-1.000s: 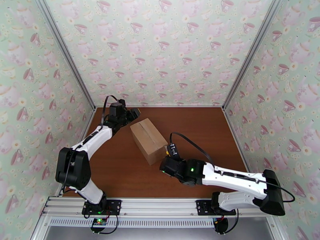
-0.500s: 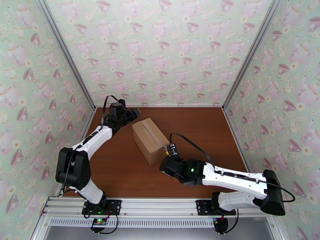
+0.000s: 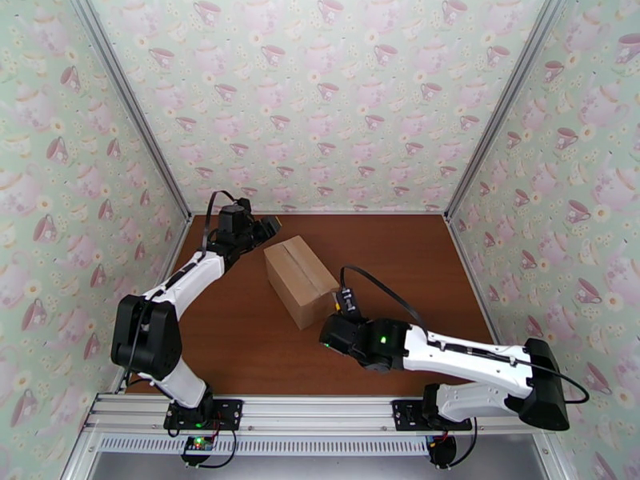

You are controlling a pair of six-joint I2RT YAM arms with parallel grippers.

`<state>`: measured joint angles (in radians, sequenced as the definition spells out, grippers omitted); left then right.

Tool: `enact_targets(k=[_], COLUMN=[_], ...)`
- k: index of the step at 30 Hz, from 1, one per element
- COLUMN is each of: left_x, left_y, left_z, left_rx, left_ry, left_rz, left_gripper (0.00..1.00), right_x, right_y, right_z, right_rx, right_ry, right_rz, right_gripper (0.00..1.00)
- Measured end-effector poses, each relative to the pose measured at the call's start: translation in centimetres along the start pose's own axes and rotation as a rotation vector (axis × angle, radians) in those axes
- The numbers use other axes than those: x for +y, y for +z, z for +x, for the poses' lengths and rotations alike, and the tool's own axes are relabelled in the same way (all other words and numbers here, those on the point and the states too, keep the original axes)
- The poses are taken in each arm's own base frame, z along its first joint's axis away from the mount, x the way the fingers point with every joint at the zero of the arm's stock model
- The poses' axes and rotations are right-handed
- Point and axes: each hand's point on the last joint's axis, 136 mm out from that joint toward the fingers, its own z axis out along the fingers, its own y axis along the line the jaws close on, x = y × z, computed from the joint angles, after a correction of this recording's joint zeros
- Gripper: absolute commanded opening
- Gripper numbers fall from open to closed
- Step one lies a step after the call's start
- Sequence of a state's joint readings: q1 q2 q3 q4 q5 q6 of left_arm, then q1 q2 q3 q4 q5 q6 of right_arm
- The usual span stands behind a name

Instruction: Unpack the express box

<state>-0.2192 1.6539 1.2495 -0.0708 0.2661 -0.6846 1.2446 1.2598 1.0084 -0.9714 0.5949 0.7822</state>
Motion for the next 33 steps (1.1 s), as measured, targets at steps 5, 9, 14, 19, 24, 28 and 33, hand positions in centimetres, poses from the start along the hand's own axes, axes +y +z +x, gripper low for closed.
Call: enact_targets(k=[5,9,14,19,24,28,33], left_x=[-0.01,-0.01,-0.01,-0.01,-0.01,-0.02,-0.02], left_y=[0.00,0.00,0.00,0.00,0.00,0.00,0.00], left_z=[-0.01,-0.01,-0.01,-0.01,-0.01,-0.01,-0.01], left_rx=[-0.001,-0.001,-0.001,-0.001,-0.001,0.000,0.000], left_ry=[0.000,0.000,0.000,0.000,0.000,0.000,0.000], left_rz=[0.001,0.001,0.001,0.001,0.001,0.001,0.001], left_gripper=[0.64,0.64,0.64,0.64,0.64,0.64,0.64], right_x=[-0.02,0.09,0.42,0.51,0.50,0.38,0.25], right_y=[-0.05,0.04,0.20,0.21,0.17,0.40,0.55], right_z=[-0.14,-0.17,-0.35,-0.45,-0.57,-0.51,-0.48], right_rx=[-0.005,-0.003,0.001,0.001,-0.001,0.001,0.005], right_ry=[0.001,-0.001,-0.005,-0.006,-0.006,-0.016,-0.027], right_rz=[0.001,0.004,0.008,0.009,0.012,0.031,0.050], right_gripper=[0.00,0.00,0.00,0.00,0.00,0.00,0.00])
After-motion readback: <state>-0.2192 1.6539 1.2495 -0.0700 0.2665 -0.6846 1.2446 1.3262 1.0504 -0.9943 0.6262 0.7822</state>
